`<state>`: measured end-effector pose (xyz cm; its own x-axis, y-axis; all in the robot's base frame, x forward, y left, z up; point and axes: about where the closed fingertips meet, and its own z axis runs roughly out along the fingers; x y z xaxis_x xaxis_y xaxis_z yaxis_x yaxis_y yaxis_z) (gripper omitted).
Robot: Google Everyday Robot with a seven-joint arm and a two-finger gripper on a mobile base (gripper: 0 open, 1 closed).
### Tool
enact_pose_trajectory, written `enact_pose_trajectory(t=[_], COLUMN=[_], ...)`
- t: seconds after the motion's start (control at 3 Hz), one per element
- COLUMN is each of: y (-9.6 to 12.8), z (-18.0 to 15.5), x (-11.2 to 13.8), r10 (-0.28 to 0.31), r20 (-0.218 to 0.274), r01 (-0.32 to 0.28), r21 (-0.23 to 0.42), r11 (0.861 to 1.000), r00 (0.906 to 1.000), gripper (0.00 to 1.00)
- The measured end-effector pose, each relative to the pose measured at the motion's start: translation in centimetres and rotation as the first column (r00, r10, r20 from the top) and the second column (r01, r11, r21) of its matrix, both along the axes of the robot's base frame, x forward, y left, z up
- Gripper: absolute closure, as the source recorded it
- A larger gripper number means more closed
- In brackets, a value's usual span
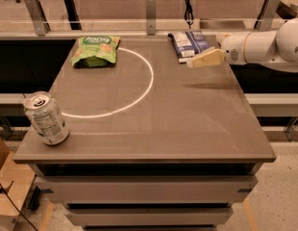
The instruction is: Pick blue chip bag
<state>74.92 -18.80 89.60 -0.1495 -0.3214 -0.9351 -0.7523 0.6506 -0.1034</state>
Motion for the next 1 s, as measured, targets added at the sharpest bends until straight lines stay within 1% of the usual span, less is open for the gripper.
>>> enact_pose_trajectory(t=[0.33, 0.67, 1.0], y=[0.5, 0.7, 0.7], z=[-0.4, -1.2, -2.5], x=[2.7, 5.1, 6.9], r10=[-0.038, -0.077, -0.119], r20=[0.058, 0.083, 0.08], r01=[0.037, 0.076, 0.119], r21=[0.015, 0.016, 0.007], r11=[0.999, 0.997, 0.993], r00=[0.9976, 0.9936, 0.9896], gripper=[0.0, 0.0, 0.0])
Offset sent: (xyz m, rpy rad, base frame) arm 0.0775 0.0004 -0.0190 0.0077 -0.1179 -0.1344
